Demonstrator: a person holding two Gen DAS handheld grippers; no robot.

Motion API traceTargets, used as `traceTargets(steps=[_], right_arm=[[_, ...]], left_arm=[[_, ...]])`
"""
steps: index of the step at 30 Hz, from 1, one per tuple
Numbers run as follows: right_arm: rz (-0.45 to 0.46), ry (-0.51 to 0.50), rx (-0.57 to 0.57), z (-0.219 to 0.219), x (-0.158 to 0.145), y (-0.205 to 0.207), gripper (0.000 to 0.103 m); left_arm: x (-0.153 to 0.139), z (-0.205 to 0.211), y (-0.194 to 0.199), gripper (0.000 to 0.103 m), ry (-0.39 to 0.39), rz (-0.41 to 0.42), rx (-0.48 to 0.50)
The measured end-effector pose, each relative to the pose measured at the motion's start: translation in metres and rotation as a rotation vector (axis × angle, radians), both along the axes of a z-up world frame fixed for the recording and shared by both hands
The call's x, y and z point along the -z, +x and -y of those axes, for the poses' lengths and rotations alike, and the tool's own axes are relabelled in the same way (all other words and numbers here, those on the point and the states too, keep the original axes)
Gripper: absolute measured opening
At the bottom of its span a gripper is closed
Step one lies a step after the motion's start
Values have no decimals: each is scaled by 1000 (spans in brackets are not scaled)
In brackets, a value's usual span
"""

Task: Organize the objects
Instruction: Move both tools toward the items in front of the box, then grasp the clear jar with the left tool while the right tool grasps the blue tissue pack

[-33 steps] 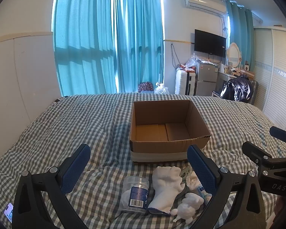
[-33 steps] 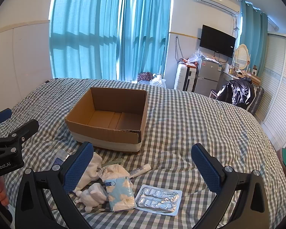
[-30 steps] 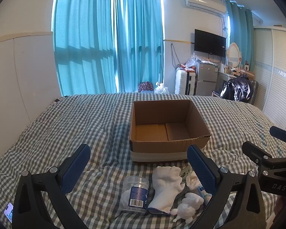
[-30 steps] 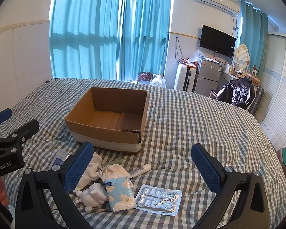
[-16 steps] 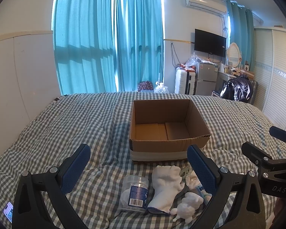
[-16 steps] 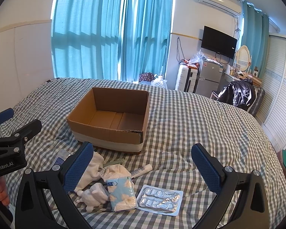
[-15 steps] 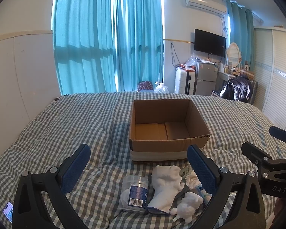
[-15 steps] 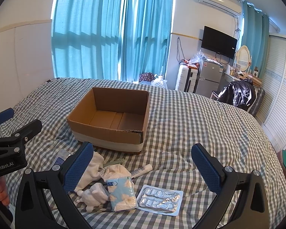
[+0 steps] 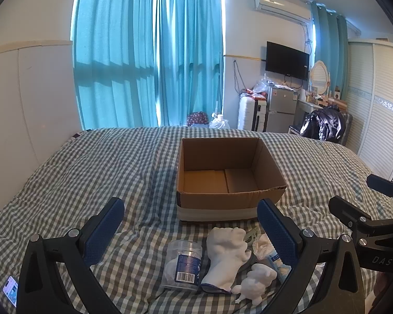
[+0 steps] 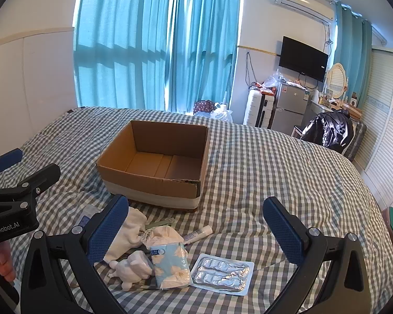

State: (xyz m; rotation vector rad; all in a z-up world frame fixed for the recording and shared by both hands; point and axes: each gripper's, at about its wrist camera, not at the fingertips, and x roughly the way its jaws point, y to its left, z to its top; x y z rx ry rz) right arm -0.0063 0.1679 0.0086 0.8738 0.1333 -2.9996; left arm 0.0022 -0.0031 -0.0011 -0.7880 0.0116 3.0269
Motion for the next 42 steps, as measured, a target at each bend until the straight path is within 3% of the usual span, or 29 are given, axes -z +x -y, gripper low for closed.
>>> traceTargets(steps=[12, 17, 25, 34, 39, 42], right_arm=[[11, 0, -5, 2, -1, 2, 103], [54, -8, -8, 1, 11, -4, 103], [184, 23, -17, 3, 59, -21, 102], [367, 6, -53, 3, 121, -43, 81], [416, -1, -73, 5, 135, -47, 80], [433, 7, -81, 8, 141, -48, 77]], left_arm=[[4, 8, 1, 103, -41, 16, -39], [27, 10, -3, 103, -68, 78, -26], [90, 18, -26, 103, -112, 254, -40], [125, 15, -41, 102, -129, 345, -15], [149, 11, -53, 93, -149, 416, 2], [163, 11, -60, 78, -139, 468, 18]])
